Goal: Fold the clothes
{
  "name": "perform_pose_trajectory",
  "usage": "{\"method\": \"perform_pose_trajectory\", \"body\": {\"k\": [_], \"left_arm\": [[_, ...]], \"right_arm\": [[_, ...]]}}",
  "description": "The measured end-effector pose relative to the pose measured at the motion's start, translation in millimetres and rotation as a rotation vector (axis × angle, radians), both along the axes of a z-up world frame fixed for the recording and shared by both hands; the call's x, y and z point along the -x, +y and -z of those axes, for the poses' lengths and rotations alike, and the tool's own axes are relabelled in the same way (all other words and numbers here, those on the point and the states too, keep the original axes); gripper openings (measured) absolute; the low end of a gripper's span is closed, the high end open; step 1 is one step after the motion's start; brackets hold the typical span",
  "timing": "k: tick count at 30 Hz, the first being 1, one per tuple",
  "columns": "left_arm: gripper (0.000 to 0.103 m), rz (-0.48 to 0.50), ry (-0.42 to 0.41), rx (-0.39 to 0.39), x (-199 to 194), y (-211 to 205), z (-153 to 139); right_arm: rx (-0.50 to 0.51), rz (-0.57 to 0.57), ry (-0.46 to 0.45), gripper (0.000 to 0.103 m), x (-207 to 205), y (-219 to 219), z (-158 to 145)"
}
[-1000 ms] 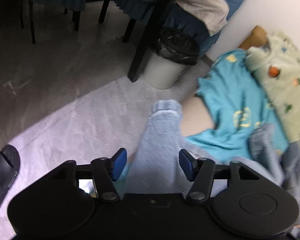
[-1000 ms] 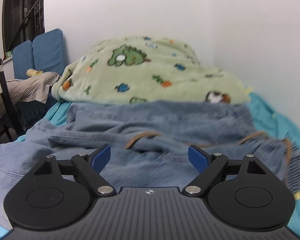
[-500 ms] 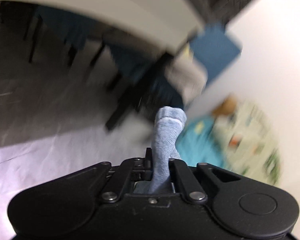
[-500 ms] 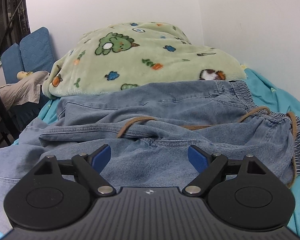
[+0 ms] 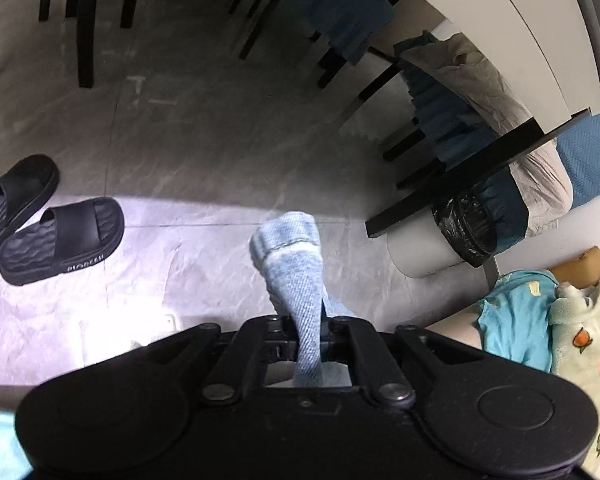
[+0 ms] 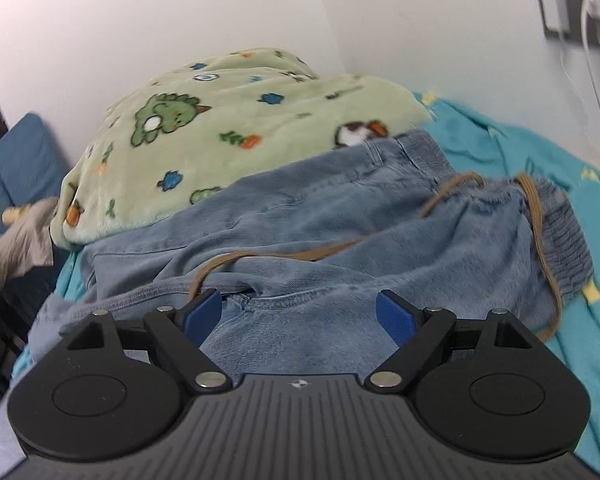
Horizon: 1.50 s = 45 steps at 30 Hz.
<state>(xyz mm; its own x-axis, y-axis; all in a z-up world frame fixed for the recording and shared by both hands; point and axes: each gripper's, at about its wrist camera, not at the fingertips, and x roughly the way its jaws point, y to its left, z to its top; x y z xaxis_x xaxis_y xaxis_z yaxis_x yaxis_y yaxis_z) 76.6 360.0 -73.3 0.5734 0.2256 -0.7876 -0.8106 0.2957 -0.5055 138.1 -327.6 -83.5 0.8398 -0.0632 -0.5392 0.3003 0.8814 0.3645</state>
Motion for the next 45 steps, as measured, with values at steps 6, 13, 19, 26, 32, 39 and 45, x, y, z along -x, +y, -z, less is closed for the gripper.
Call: {"method": "perform_pose_trajectory", "body": {"k": [6, 13, 19, 26, 32, 39, 45], "left_arm": [[0.026, 0.05, -0.013, -0.04, 2.2, -6.4, -20.7], [0.049, 0.104, -0.106, -0.073, 11.8, -37.9, -43.3], [0.052, 0.25, -0.189, -0.059, -20.5, -85.7, -55.3], [0.049, 0.511, -0.186, -0.035, -102.5, -159.1, -29.6], [0.039, 0.791, -0.106, -0.181, -169.8, -211.9, 3.6], [0.032, 0.931, -0.109, -0.232, -219.7, -238.0, 38.8], [0.012, 0.929, -0.166, -0.208, -228.9, -239.8, 41.2]], "right_arm": [[0.028, -0.043, 0.001, 0.087, -0.1, 9.7, 0.2], [0.068, -0.15, -0.001, 0.087, -3.6, 28.7, 0.1], [0.14, -0.237, -0.037, 0.087, 1.3, 48.6, -9.5], [0.173, -0.337, -0.031, 0.087, -1.5, 72.4, -5.1], [0.147, -0.374, 0.0, 0.087, -10.1, 81.1, 5.8], [0.055, -0.404, 0.01, 0.087, -21.8, 87.2, 12.0], [0.05, -0.432, 0.044, 0.087, -36.9, 97.1, 27.7]]}}
